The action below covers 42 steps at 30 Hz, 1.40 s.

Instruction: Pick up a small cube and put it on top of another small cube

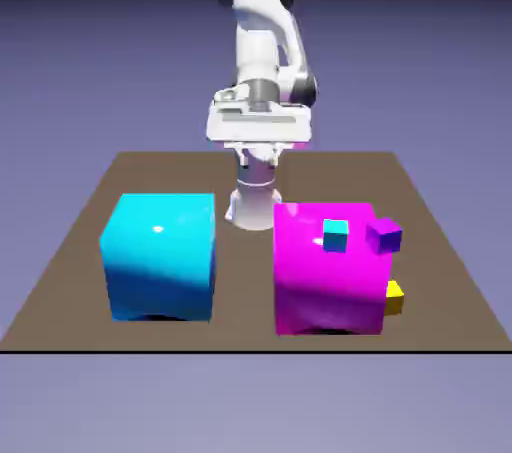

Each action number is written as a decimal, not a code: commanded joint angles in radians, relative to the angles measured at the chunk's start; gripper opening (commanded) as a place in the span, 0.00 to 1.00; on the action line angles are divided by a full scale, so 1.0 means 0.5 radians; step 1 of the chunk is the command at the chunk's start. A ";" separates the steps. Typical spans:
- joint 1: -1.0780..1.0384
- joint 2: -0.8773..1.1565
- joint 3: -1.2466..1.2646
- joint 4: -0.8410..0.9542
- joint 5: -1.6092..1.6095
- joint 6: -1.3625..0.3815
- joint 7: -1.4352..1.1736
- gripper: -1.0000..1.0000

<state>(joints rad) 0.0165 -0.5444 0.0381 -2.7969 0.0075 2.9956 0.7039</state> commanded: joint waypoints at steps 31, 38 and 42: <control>0.257 2.080 1.518 1.578 -1.599 -2.491 -0.172 0.50; 0.263 2.588 1.715 1.846 -1.987 -3.006 -0.178 0.50; 0.267 2.878 1.827 1.999 -2.209 -3.300 -0.181 0.50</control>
<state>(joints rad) 0.1500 0.8943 0.9517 -1.7973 -1.0970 1.3459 0.6132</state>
